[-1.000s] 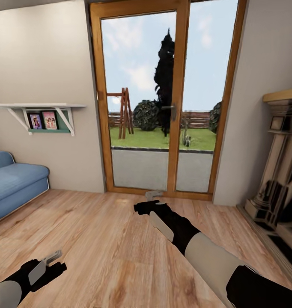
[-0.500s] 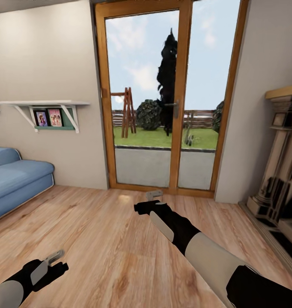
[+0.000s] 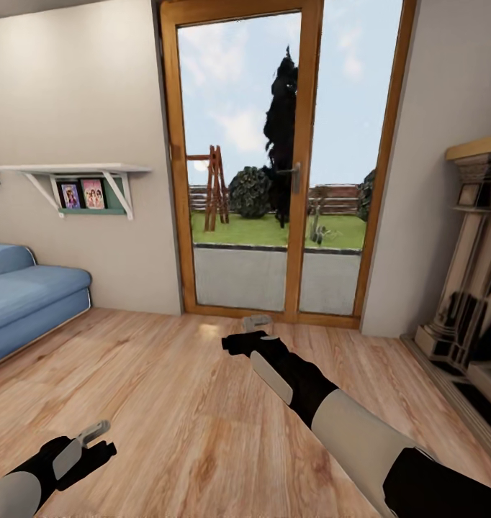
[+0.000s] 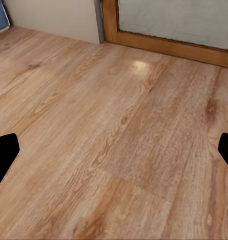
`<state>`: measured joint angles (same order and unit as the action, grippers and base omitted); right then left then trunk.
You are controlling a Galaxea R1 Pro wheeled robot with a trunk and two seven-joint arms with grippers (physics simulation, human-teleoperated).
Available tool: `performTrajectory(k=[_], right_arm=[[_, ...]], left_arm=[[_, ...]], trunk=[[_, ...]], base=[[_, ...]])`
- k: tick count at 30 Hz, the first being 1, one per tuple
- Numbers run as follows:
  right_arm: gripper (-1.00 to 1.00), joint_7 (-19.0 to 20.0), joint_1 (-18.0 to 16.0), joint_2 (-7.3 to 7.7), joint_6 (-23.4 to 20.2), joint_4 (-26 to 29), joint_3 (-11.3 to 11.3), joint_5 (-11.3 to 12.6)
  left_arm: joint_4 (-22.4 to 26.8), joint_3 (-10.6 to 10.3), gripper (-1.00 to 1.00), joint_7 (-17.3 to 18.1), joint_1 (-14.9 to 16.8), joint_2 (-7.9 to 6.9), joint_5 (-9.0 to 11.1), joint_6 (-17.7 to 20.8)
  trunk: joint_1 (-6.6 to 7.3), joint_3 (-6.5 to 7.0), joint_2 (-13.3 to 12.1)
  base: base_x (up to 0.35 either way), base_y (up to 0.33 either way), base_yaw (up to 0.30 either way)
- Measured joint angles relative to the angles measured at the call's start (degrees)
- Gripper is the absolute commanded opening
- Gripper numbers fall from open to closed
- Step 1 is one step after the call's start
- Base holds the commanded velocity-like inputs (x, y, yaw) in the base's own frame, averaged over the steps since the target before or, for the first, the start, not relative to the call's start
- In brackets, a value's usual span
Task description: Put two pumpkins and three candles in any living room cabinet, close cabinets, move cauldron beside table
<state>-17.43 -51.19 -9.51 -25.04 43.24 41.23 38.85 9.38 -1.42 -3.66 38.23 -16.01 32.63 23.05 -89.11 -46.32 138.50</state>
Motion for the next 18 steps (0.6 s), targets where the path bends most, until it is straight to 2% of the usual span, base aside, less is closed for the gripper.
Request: performTrajectory(k=[11,13,17,18], right_arm=[[1.00,-0.14,0.12,-0.03,-0.40,3.18,-0.14,0.04],[1.00,-0.25,0.22,-0.02,-0.74,6.49,-0.16,0.04],[1.00,-0.47,0.98,0.02,-1.37,18.83,-0.26,0.06],[1.00,-0.50,1.23,0.06,-1.74,20.32,-0.30,0.07]], left_arm=[[-0.04,0.00,1.00,0.00,0.00,0.53,-0.05,0.00],[-0.04,0.00,1.00,0.00,0.00,0.67,-0.14,0.00],[-0.04,0.00,1.00,0.00,0.00,0.78,-0.26,0.00],[-0.04,-0.02,1.00,0.00,0.00,0.79,-0.28,0.00]], trunk=[[-2.42,-1.97,4.41],[-2.61,-2.38,4.73],[-2.72,-3.27,4.78],[-2.74,-3.49,4.79]], base=[[0.000,0.000,0.000],[0.000,0.000,0.000],[0.000,0.000,0.000],[0.000,0.000,0.000]])
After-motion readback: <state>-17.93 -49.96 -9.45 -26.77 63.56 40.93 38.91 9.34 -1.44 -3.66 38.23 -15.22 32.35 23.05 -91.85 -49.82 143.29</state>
